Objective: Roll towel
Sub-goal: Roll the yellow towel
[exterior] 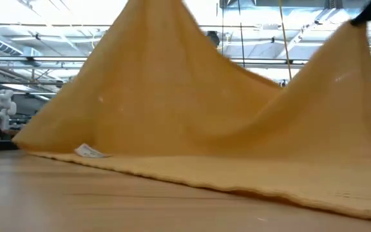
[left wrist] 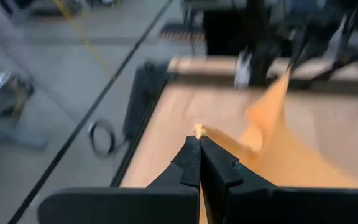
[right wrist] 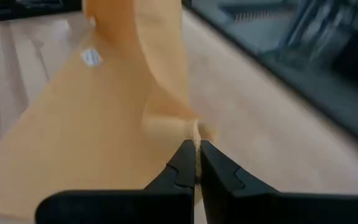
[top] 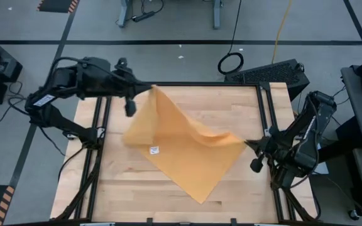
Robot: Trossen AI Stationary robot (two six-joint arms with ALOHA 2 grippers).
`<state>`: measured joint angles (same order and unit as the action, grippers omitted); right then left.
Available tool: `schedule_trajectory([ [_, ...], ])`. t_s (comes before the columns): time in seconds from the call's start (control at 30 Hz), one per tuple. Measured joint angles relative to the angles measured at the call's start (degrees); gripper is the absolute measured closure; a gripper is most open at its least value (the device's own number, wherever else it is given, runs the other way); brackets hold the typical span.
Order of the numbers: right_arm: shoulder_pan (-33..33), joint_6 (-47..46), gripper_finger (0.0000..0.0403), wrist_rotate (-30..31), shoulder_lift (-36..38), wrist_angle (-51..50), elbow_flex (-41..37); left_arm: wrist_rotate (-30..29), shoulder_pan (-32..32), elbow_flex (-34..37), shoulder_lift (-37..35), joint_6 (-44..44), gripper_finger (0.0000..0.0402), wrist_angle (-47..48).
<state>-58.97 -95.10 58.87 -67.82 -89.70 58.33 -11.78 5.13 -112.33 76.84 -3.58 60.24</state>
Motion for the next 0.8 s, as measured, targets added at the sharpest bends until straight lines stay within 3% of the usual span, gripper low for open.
schedule_trajectory([
  [0.2, 7.46, 17.78, 0.0403, 3.21, 0.52, -0.25, 3.80, 0.65, 2.26, 0.00, 4.47, -4.43, 0.0402, -8.78],
  [0.57, 25.48, 46.32, 0.0403, 15.71, 10.51, -0.19, 9.42, -1.74, 14.39, 0.00, 8.58, -6.30, 0.0402, -9.61],
  [0.7, 31.05, 54.94, 0.0403, 21.98, 14.23, 3.21, 11.22, -2.93, 19.04, 0.00, 7.24, -4.33, 0.0402, -6.10],
  [0.8, 34.25, 62.43, 0.0403, 23.31, 15.91, 7.89, 12.26, -2.08, 21.41, 0.00, 5.02, -1.22, 0.0402, 0.12],
])
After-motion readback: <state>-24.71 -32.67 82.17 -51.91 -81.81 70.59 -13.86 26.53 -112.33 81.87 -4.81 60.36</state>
